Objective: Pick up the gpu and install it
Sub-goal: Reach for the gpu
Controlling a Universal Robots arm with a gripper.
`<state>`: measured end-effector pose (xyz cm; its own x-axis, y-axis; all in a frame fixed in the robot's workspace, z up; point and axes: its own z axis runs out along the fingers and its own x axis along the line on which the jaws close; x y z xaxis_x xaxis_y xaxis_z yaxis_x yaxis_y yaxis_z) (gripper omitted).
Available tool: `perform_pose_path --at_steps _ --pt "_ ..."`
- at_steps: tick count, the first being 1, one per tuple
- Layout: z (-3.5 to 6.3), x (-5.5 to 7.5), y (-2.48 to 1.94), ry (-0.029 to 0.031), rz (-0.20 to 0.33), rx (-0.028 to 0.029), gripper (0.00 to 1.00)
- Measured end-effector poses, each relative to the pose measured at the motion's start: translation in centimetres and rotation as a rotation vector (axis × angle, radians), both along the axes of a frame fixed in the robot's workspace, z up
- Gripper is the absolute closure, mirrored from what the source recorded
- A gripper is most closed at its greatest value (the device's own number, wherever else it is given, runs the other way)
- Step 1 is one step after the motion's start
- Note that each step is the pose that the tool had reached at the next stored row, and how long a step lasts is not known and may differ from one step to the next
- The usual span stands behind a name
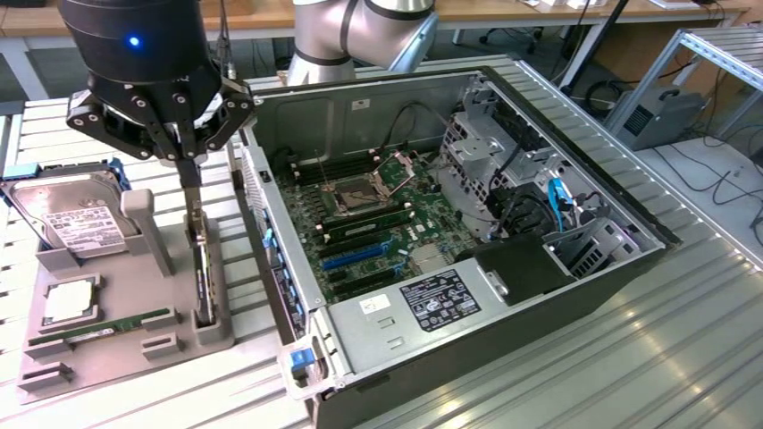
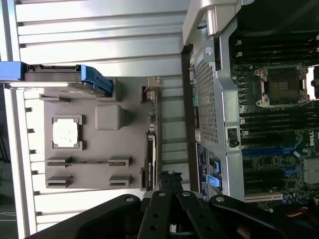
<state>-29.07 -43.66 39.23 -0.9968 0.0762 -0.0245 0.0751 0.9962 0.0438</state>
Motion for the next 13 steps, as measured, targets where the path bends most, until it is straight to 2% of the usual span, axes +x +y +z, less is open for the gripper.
perform_pose_path --at_steps 5,6,13 --pt "-0.01 -0.3 -0.33 -0.0001 0.000 0.0000 0.89" --pt "-0.01 -0.5 -0.55 -0.0001 0.000 0.0000 0.89" --pt "-0.02 -1.1 -1.19 0.0000 0.000 -0.0001 0.89"
